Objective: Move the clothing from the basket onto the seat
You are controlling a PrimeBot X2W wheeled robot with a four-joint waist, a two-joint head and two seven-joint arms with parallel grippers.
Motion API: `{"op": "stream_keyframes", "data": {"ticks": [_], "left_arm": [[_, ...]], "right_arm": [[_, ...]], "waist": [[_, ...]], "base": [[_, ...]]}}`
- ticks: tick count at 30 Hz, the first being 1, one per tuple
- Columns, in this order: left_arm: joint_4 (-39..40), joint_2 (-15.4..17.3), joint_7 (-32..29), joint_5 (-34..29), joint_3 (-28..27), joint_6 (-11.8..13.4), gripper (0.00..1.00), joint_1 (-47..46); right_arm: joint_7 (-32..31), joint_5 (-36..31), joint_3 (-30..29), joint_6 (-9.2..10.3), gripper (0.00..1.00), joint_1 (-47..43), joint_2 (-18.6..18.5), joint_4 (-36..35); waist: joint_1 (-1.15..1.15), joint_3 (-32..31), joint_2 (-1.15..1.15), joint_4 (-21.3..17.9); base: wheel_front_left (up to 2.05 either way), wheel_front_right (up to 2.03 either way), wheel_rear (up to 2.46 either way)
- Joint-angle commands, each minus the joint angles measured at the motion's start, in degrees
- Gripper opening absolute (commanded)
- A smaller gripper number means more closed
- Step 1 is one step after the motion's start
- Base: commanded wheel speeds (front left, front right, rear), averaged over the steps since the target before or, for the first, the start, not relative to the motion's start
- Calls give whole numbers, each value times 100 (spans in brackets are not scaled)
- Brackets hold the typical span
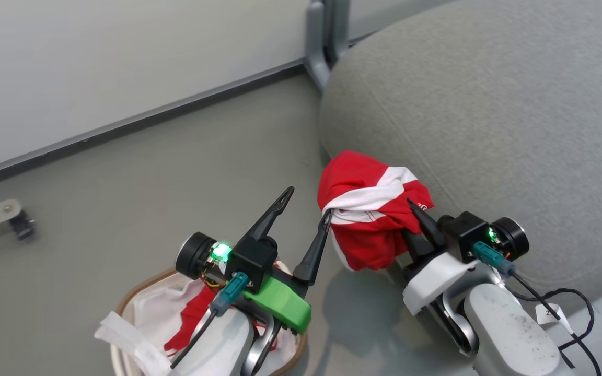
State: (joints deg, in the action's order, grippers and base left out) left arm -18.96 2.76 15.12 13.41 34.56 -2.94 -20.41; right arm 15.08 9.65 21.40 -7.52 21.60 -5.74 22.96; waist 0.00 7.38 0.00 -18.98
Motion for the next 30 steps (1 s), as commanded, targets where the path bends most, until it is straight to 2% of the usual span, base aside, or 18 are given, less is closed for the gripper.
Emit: {"op": "stream_keyframes", "data": {"ticks": [1,7,12,21,30], "left_arm": [[-31,32,5,-51,-26,-28,100,-26],[-154,34,5,-161,-20,-101,100,-125],[-303,34,5,-309,-41,-157,100,-293],[-436,106,5,-565,-103,-310,100,-746],[-397,199,5,-751,-88,-358,100,-1114]], "right_arm": [[13,8,-82,6,0,-90,45,-69],[13,-157,-532,6,0,29,-34,-106],[12,-448,-990,6,0,637,-410,104],[13,-773,-2247,6,0,2248,-989,1157],[12,-1180,-3534,7,0,3447,-1201,2429]], "waist": [[0,308,0,-612],[0,568,0,-789],[0,987,0,-728],[0,1976,0,-254],[0,2756,0,286]], "base": [[0,0,0],[0,0,0],[0,0,0],[0,0,0],[0,0,0]]}}
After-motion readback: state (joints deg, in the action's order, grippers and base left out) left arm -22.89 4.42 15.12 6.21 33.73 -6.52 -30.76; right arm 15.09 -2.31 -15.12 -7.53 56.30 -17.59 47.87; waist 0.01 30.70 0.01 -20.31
